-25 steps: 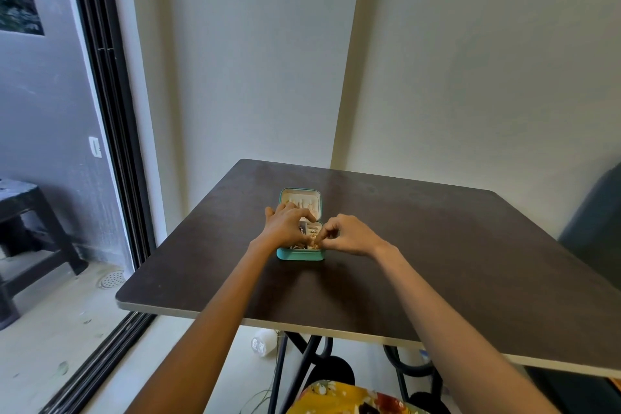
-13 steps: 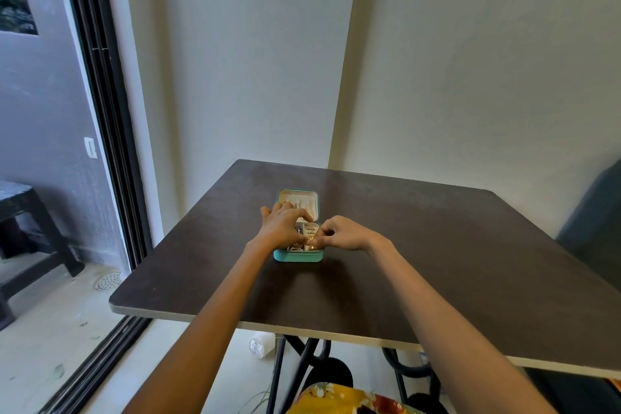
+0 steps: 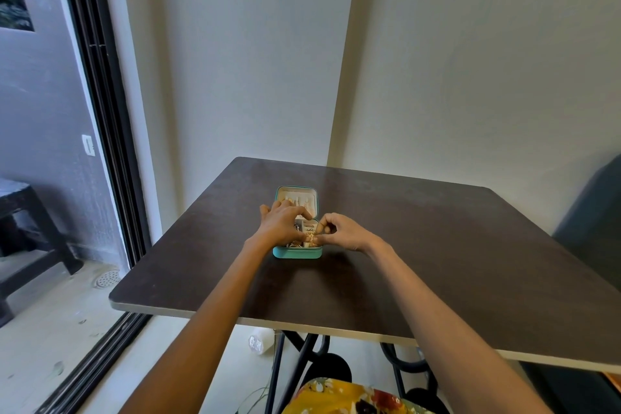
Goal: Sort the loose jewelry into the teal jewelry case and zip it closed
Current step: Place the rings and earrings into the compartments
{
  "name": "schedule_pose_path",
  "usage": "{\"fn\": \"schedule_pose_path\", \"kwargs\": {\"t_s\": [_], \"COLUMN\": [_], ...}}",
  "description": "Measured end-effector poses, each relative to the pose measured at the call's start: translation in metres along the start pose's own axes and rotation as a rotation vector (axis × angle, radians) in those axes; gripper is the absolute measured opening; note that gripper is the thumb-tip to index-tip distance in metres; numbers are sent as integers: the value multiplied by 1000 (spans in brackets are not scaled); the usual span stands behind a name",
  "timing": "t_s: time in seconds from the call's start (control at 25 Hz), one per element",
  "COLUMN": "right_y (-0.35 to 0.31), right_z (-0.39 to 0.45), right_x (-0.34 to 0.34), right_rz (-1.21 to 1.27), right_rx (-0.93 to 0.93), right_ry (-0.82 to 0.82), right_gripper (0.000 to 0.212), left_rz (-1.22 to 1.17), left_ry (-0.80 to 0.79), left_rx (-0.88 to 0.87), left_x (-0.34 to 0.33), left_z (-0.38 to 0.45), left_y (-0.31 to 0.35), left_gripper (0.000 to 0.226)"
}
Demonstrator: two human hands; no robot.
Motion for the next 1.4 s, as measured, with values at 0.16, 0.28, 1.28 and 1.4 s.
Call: {"fn": "schedule_pose_path", "kwargs": {"t_s": [0.16, 0.28, 1.28, 1.4], "right_y": [-6, -10, 14, 14], "right_z": [2, 3, 15, 17], "right_x": [-4, -4, -7, -9], "right_rz": [-36, -71, 50, 98], "right_rx": [14, 4, 9, -19], "right_ry": [-20, -34, 54, 18], "right_gripper": [17, 19, 34, 30], "left_rz": [-30, -38, -10, -6], "left_ry": [-2, -5, 62, 61], "left_rx": [0, 4, -46, -50], "left_x": [0, 0, 5, 5], "left_z": [-2, -2, -1, -2], "left_y": [-2, -2, -12, -10], "left_gripper": [45, 44, 28, 27]}}
Point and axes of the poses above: each hand's wrist, its own z-axis towards the middle knuckle, its own x-axis out of the back of the hand, y = z × x, the point moved 7 cm from there along z, towards the middle knuckle, and after that the axes turned 7 degrees about z, right-handed, at the moved point
